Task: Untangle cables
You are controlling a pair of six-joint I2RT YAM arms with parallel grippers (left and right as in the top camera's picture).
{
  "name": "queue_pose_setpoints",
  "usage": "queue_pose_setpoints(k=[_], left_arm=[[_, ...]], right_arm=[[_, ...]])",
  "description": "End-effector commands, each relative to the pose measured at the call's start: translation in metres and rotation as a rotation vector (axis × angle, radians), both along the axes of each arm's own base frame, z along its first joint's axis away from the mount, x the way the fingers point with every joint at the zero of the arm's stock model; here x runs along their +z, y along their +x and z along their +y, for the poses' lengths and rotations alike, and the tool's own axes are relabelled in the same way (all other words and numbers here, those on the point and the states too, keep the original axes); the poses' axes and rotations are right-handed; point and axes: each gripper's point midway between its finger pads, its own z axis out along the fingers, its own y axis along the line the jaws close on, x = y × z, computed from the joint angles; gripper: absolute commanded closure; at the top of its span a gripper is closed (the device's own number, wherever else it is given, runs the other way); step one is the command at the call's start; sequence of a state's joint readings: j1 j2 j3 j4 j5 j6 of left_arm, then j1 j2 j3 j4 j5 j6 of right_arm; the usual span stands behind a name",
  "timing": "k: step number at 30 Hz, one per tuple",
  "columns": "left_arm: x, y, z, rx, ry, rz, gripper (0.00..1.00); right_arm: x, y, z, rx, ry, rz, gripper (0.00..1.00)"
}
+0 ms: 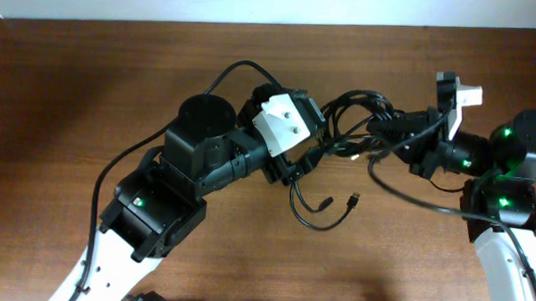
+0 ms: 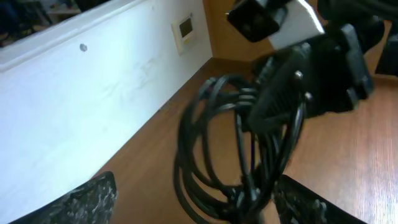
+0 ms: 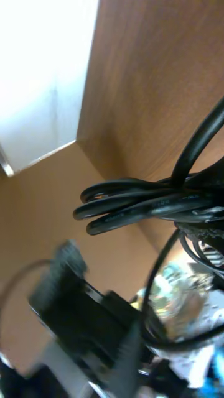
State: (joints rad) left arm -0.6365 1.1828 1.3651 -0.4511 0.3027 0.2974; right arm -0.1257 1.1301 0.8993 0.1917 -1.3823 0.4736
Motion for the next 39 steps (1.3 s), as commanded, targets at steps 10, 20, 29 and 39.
queue_pose_setpoints(k=[10, 20, 29, 39], left_arm=[[-0.026, 0.002, -0.029, -0.124, 0.002, 0.086, 0.18], [-0.032, 0.005, -0.047, -0.204, -0.022, 0.093, 1.0], [-0.017, 0.017, -0.021, -0.124, -0.039, 0.059, 1.0], [0.012, -0.01, -0.017, -0.397, -0.155, 0.02, 1.0]], right_arm=[[0.01, -0.029, 0.006, 0.165, -0.048, -0.236, 0.96], [0.01, -0.029, 0.006, 0.164, -0.048, -0.236, 0.95], [0.011, 0.032, -0.053, -0.258, -0.004, -0.043, 0.01], [0.005, 0.023, -0.063, -0.225, 0.01, 0.019, 0.01]])
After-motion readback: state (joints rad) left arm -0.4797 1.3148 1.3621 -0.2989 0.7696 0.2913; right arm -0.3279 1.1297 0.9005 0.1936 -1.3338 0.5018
